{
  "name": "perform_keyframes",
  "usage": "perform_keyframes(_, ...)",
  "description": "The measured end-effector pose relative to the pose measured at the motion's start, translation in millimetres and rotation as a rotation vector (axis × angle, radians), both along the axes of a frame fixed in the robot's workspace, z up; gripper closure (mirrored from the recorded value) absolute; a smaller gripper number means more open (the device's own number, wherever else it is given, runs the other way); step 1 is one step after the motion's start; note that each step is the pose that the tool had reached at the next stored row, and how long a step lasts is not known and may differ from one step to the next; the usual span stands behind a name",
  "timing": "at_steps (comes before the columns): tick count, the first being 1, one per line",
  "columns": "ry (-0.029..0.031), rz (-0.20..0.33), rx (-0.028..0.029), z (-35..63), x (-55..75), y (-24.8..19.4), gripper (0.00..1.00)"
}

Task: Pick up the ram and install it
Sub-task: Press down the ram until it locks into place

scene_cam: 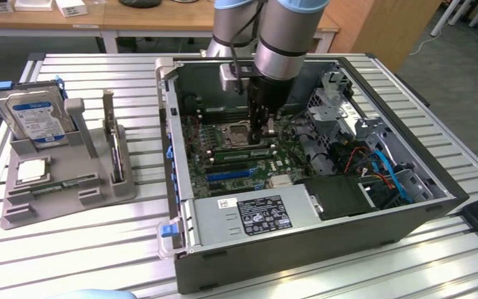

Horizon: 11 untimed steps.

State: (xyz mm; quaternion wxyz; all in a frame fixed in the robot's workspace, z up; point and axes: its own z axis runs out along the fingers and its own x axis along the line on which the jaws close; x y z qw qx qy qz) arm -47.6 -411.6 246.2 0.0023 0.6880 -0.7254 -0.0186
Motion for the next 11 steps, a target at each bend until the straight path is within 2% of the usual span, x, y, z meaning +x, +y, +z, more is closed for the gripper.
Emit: perform_keyframes(11, -0.0046, 0.0, -0.0001, 1.2, -21.1, 0.0, 0.9)
